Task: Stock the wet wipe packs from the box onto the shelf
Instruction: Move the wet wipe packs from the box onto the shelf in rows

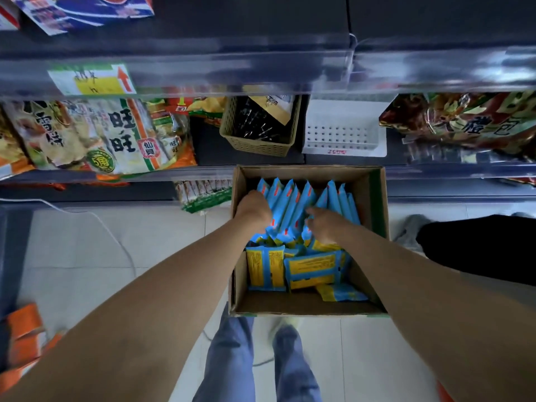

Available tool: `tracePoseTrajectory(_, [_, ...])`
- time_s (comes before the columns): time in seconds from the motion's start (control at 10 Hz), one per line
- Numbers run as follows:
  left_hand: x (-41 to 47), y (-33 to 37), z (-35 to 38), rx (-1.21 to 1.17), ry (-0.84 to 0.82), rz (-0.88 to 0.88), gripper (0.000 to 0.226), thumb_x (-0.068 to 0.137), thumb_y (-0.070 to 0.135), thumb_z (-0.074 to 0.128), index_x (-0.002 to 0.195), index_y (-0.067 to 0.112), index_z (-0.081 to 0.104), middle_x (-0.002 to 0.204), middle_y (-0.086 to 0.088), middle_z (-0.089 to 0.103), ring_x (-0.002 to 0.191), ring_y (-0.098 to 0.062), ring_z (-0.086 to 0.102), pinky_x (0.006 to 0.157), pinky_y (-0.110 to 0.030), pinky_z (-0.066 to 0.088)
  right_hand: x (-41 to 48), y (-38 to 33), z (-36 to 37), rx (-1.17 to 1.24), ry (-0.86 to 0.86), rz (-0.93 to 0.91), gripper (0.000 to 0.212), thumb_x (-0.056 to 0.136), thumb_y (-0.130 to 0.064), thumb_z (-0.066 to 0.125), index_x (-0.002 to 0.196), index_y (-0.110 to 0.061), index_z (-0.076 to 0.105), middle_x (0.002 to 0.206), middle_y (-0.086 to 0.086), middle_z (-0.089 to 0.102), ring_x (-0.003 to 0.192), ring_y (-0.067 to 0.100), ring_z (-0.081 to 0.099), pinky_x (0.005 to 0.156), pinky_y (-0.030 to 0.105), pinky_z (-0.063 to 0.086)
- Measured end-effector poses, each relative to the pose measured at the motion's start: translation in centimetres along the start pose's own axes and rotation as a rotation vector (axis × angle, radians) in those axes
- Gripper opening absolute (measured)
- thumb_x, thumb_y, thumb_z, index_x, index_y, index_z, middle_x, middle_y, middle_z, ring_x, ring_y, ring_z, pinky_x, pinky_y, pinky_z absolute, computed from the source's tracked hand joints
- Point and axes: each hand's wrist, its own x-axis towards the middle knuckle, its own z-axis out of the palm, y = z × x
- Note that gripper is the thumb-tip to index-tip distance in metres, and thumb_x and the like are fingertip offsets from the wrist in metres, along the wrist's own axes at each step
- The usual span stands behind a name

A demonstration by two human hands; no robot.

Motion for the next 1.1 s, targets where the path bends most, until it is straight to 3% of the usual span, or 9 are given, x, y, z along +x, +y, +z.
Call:
tracePoseTrajectory(0.1, [0.1, 0.5, 0.2, -0.300, 0.071, -0.086, 0.031, 0.090, -0.003, 0.051, 0.122, -0.006, 0.051, 0.123, -0.022, 0.060, 0.111, -0.034, 0.062, 0.086, -0.037, 0.052, 0.6, 0.3, 0.2, -0.042, 0.022, 0.023, 0.039, 0.101, -0.020, 0.035, 0.136, -0.006, 0.042, 0.137, 0.018, 0.047, 0.123, 0.034, 0.048, 0.099, 0.041, 0.042])
tracePoseTrajectory(0.3, [-1.0, 0.8, -1.5, -0.265, 0.106, 0.013, 0.020, 0.089, 0.002, 0.057, 0.109, -0.003, 0.058, 0.114, -0.019, 0.063, 0.104, -0.033, 0.062, 0.069, -0.032, 0.044, -0.2, -0.2, -1.2, 0.022, 0.134, 0.084, 0.046, 0.089, -0.049, 0.054, 0.110, -0.008, 0.058, 0.112, 0.010, 0.062, 0.108, 0.027, 0.059, 0.077, 0.030, 0.043])
tracePoseTrajectory(0.4, [-2.0, 0.4, -3.3, -0.263, 0.121, 0.026, 0.017, 0.087, 0.003, 0.057, 0.099, -0.008, 0.060, 0.099, -0.026, 0.061, 0.094, -0.034, 0.065, 0.058, -0.030, 0.036, -1.2, -0.6, -3.1, -0.030, 0.160, 0.079, 0.040, 0.088, -0.043, 0.059, 0.104, -0.007, 0.059, 0.104, 0.010, 0.060, 0.102, 0.027, 0.060, 0.071, 0.030, 0.042])
tracePoseTrajectory(0.5, [-3.4, -0.6, -5.6, -0.295, 0.105, 0.018, 0.022, 0.082, 0.008, 0.063, 0.066, 0.007, 0.048, 0.072, -0.014, 0.049, 0.064, -0.023, 0.052, 0.053, -0.028, 0.034, -3.0, -1.0, -5.4, -0.071, 0.143, 0.096, 0.020, 0.084, -0.024, 0.056, 0.084, -0.004, 0.057, 0.090, 0.010, 0.058, 0.077, 0.025, 0.059, 0.059, 0.028, 0.043])
tracePoseTrajectory(0.6, [-5.4, -1.7, -7.8, -0.324, 0.113, 0.014, 0.028, 0.077, 0.014, 0.069, 0.061, 0.010, 0.046, 0.065, -0.005, 0.048, 0.062, -0.022, 0.048, 0.059, -0.029, 0.037, -5.7, -1.9, -7.5, -0.078, 0.097, 0.071, 0.013, 0.085, -0.016, 0.055, 0.089, -0.007, 0.063, 0.101, 0.010, 0.068, 0.084, 0.025, 0.065, 0.068, 0.027, 0.049])
tracePoseTrajectory(0.7, [-8.2, -2.8, -10.1, -0.324, 0.137, 0.024, 0.027, 0.075, 0.018, 0.073, 0.062, 0.012, 0.050, 0.073, -0.007, 0.054, 0.071, -0.023, 0.052, 0.059, -0.028, 0.037, -9.3, -3.3, -9.4, 0.004, 0.080, 0.031, 0.026, 0.093, -0.012, 0.049, 0.116, -0.010, 0.061, 0.124, 0.008, 0.061, 0.107, 0.025, 0.059, 0.076, 0.026, 0.043])
tracePoseTrajectory(0.9, [-14.7, -5.5, -15.2, -0.287, 0.225, 0.050, 0.026, 0.077, 0.016, 0.072, 0.063, 0.013, 0.049, 0.061, -0.001, 0.045, 0.064, -0.020, 0.050, 0.047, -0.025, 0.033, -14.1, -6.0, -12.8, 0.008, 0.121, -0.160, 0.023, 0.084, 0.004, 0.051, 0.090, -0.018, 0.057, 0.074, 0.001, 0.050, 0.049, 0.013, 0.038, 0.043, 0.018, 0.032])
tracePoseTrajectory(1.0, [-18.4, -6.6, -17.6, -0.291, 0.282, 0.076, 0.017, 0.079, 0.014, 0.070, 0.086, 0.000, 0.066, 0.076, -0.008, 0.057, 0.077, -0.024, 0.058, 0.063, -0.030, 0.044, -18.5, -8.7, -14.9, -0.030, 0.189, -0.241, 0.056, 0.082, 0.007, 0.051, 0.128, -0.025, 0.045, 0.072, 0.002, 0.048, 0.050, 0.016, 0.037, 0.043, 0.022, 0.031])
tracePoseTrajectory(1.1, [-22.1, -7.9, -19.9, -0.274, 0.366, 0.114, 0.032, 0.080, 0.017, 0.071, 0.105, -0.003, 0.067, 0.100, -0.015, 0.065, 0.099, -0.029, 0.064, 0.081, -0.035, 0.050, -22.3, -11.3, -16.8, -0.091, 0.239, -0.275, 0.069, 0.082, -0.001, 0.058, 0.142, -0.017, 0.031, 0.082, 0.007, 0.058, 0.071, 0.022, 0.054, 0.054, 0.026, 0.038])
